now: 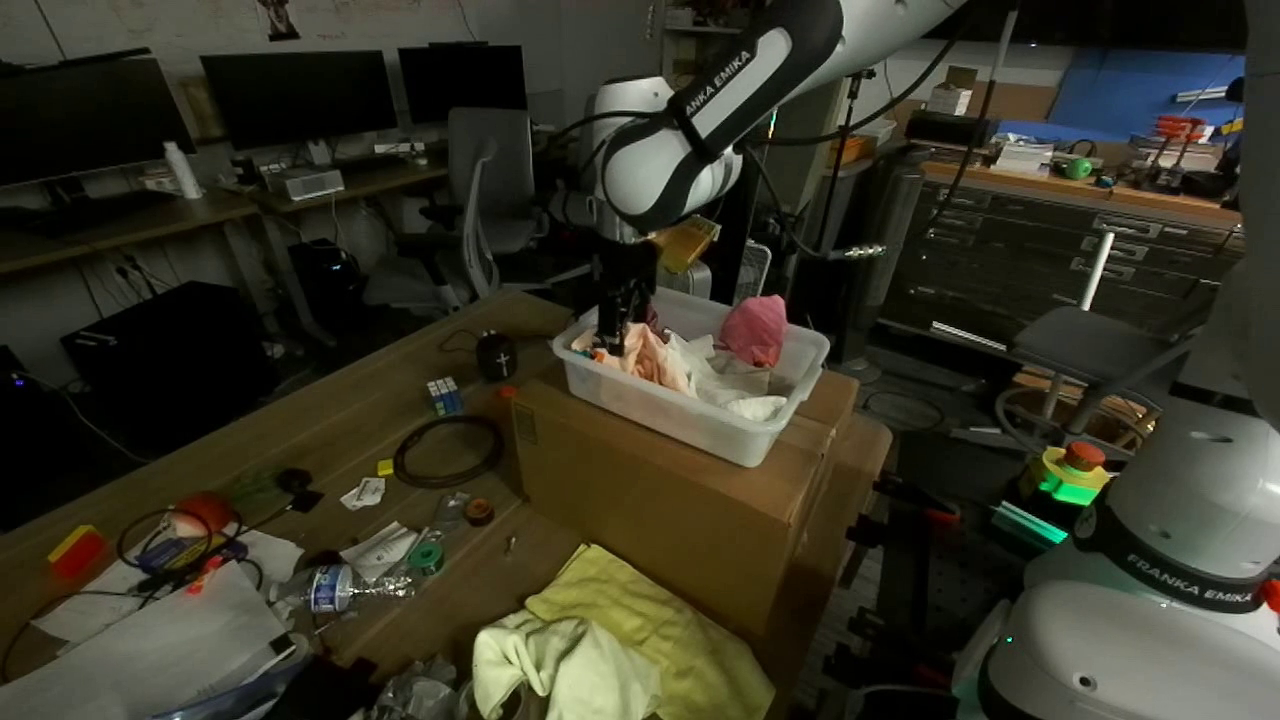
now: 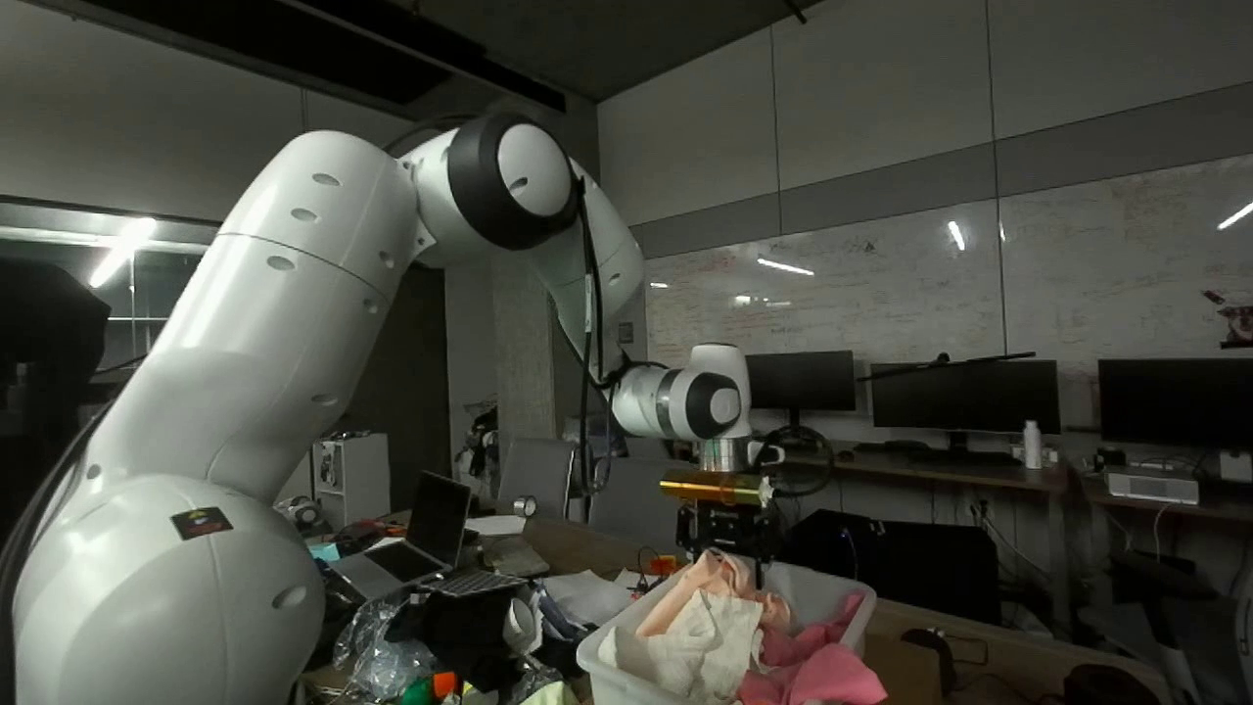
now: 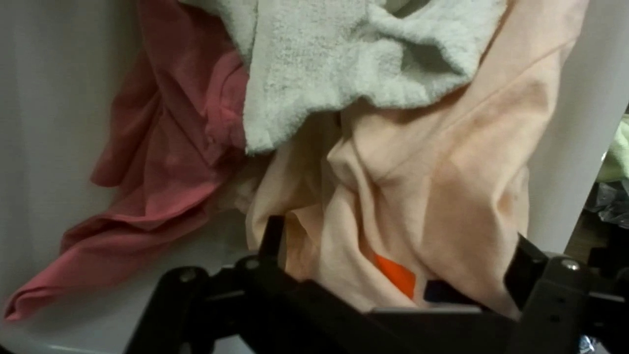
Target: Move the shirts and towels from the storage box and put them on the table
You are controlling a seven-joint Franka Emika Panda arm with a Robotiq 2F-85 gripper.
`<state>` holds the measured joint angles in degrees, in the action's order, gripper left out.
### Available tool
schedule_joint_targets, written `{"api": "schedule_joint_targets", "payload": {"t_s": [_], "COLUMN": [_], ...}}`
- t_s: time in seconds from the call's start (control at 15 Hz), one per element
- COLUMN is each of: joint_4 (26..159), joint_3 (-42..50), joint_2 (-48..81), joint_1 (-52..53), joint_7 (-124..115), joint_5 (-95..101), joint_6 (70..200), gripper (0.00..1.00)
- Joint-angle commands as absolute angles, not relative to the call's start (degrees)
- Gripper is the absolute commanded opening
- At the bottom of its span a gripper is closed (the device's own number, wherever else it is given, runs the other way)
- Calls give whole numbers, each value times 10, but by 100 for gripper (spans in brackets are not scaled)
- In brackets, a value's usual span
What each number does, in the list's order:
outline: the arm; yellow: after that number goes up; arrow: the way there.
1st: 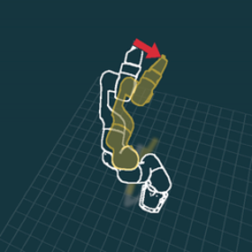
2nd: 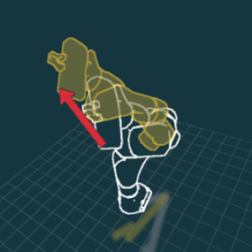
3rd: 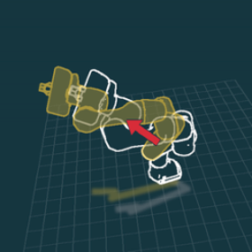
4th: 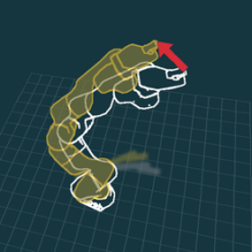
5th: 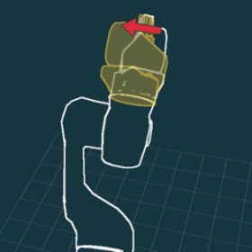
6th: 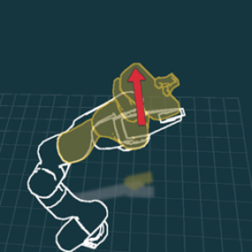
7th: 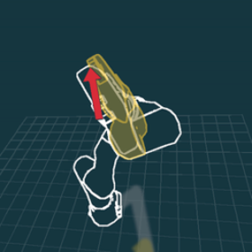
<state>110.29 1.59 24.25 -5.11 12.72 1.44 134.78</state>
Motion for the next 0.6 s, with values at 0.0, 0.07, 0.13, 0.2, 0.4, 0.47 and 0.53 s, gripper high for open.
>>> {"api": "schedule_joint_targets", "payload": {"t_s": [0.0,0.07,0.13,0.2,0.4,0.47,0.53], "joint_4": [1065,1062,1057,1055,1051,1053,1054], "joint_3": [10,11,11,11,9,10,10], "joint_2": [269,273,278,279,280,276,273], "joint_1": [-56,-56,-56,-57,-61,-62,-62], "joint_7": [131,128,128,129,128,127,127], "joint_5": [6,8,8,6,-3,-5,-6], "joint_6": [1304,1297,1287,1277,1258,1256,1252], "gripper": [100,100,100,75,58,51,44]}}
